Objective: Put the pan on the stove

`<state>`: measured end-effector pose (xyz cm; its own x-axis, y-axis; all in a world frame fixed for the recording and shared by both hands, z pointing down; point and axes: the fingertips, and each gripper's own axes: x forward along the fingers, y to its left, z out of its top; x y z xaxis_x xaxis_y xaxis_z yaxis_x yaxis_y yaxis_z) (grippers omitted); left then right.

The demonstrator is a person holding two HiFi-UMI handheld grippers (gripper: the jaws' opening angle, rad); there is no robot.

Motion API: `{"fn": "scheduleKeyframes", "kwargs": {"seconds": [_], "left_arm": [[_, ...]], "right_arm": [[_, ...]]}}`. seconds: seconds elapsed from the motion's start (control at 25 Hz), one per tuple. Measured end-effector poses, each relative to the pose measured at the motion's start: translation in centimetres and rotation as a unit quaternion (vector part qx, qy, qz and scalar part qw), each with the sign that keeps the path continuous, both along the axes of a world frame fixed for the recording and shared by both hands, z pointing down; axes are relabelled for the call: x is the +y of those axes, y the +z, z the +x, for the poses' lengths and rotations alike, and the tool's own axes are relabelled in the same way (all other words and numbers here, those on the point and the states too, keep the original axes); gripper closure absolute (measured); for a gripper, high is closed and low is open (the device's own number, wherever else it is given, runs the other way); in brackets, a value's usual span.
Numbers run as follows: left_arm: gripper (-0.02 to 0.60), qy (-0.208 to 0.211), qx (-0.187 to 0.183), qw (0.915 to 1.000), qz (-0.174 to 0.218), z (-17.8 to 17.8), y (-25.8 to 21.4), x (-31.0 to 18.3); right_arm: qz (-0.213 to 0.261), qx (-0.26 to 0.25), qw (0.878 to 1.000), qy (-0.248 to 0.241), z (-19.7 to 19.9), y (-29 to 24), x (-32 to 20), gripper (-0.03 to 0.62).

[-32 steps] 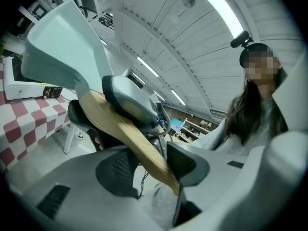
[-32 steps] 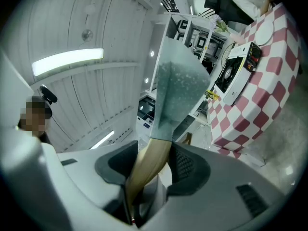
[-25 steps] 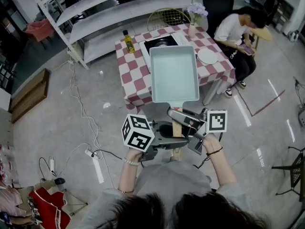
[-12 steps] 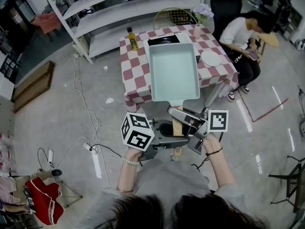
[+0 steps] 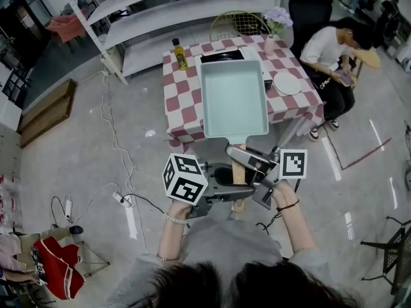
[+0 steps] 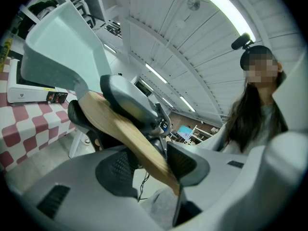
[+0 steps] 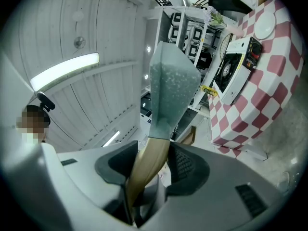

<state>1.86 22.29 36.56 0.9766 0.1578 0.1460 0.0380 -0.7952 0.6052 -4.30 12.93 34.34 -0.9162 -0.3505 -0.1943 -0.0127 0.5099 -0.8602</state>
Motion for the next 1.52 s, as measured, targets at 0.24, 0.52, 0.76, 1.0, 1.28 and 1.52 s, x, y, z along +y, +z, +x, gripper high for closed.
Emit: {"fn": "scheduleKeyframes", "kwargs": {"seconds": [0.24,0.52,0.76,1.0,1.28,1.52], "left_arm": [[0.393,-0.006,0.003,1.0,-0.002,0.4,-0.2,-2.0],[0.393,-0.01,-0.001,0.9999,-0.003,0.8,0.1,-4.7],[0.393,-0.006,-0.002,1.0,-0.004,0.9,0.1,-7.4],[0.391,-0.001,0.003,1.0,-0.007,1.0,0.0,-10.0],[0.391,0.001,0.007,0.9999,-0.014,0.5,-0.1,-12.6],[0.39,0.002,0.004,0.9998,-0.022,-0.1,0.1,-14.7]], "right_arm": [[0.0,-0.002,1.0,-0.004,0.4,-0.1,-1.9,0.395],[-0.004,-0.004,1.0,-0.008,0.5,-0.1,-4.6,0.395],[-0.007,-0.001,1.0,-0.005,0.8,0.2,-7.4,0.395],[-0.013,0.0,1.0,0.001,0.9,0.2,-10.1,0.395],[-0.019,0.008,1.0,0.004,0.5,0.4,-12.7,0.396],[-0.024,0.002,1.0,0.0,-0.2,0.6,-14.9,0.396]]}}
